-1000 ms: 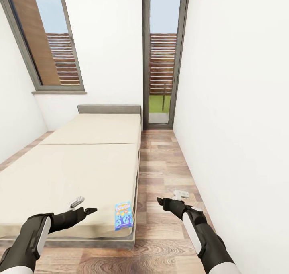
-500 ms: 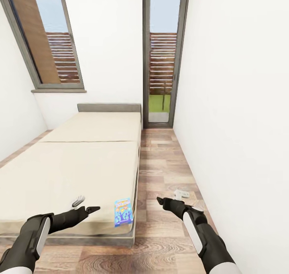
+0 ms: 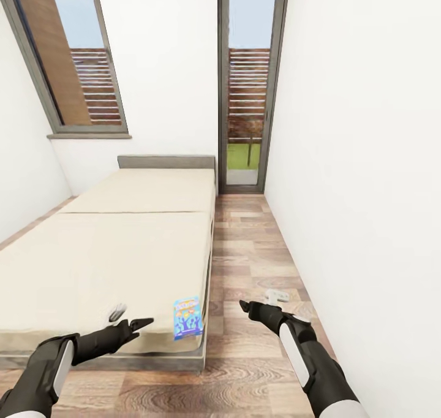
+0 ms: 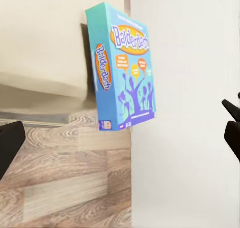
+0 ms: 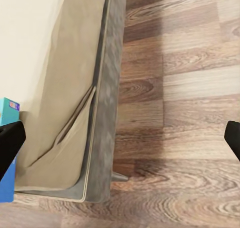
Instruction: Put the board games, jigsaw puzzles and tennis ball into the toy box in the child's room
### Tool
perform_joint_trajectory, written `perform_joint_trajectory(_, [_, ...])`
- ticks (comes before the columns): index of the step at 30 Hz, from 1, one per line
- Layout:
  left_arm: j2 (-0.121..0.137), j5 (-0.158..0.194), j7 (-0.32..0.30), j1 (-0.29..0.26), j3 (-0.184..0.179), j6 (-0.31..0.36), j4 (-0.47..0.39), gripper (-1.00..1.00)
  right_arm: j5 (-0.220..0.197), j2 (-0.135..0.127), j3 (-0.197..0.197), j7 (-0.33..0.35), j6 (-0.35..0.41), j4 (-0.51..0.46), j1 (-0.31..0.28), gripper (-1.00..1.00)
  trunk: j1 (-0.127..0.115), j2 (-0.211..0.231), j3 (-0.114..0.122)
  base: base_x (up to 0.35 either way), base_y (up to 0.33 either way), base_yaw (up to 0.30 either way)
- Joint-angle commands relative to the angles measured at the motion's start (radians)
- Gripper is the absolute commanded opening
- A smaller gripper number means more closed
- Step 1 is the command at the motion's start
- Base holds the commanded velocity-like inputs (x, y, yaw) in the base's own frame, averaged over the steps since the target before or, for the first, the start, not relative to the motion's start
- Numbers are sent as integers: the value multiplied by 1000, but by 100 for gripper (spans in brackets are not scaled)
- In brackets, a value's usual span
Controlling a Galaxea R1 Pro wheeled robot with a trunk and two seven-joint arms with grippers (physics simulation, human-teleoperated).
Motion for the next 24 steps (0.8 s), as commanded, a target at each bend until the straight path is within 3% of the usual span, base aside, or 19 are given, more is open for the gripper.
perform_joint_trajectory(1, [0,0,-4,-1,2,8,0,100,-2,0,-1,2,5,-3,0,100,4,-8,-4,0,0,0])
perform_joint_trajectory(24, [-2,0,-76,-1,23,5,56,100,-3,-2,-1,13,6,-27,1,100,92,-169,-76,0,0,0])
